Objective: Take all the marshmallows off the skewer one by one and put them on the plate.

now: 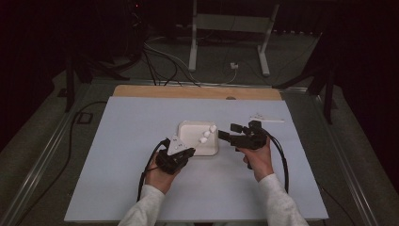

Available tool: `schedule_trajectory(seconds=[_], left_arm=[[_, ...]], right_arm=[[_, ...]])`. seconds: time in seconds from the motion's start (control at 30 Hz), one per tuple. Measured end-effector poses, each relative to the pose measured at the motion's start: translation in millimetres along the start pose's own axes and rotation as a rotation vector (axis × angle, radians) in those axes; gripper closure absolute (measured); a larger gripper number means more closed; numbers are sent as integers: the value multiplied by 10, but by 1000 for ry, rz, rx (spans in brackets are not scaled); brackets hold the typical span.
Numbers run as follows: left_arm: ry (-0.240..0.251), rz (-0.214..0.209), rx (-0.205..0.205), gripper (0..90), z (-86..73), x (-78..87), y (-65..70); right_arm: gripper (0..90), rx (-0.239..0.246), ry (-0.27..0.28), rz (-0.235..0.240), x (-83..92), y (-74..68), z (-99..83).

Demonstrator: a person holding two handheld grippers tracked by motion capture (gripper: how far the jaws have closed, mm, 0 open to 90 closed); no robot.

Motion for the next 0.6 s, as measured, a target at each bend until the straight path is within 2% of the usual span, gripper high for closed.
schedule_trajectory(seconds=[0.1,0.13,0.17,0.37,0.47,0.57,0.6], left_arm=[[9,-11,-20,900,0,6,36],[16,-15,-24,900,-1,6,44],[21,-19,-25,900,-2,6,51],[34,-25,-43,900,-24,13,65],[46,-30,-48,900,-41,21,59],[25,-49,-50,900,-57,-2,55],[9,-54,-54,900,-62,-16,54]], right_arm=[[363,-31,-9,61,-38,-22,19],[449,-41,-17,105,-63,-45,30],[449,-41,-17,105,-63,-45,30],[623,-78,-52,174,-140,-86,10],[662,-114,-67,203,-159,-76,7],[736,-148,-84,222,-171,-69,5],[736,-148,-84,222,-171,-69,5]])
Point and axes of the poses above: each handheld gripper's, and its own axes: x roughly backward along the jaws, z roughly out of its top, y roughly to its right, the point moved 2 cm from there along -x, roughly forward along the jaws, and after that the axes turned 12 degrees about -z, right-handed, at the moved point
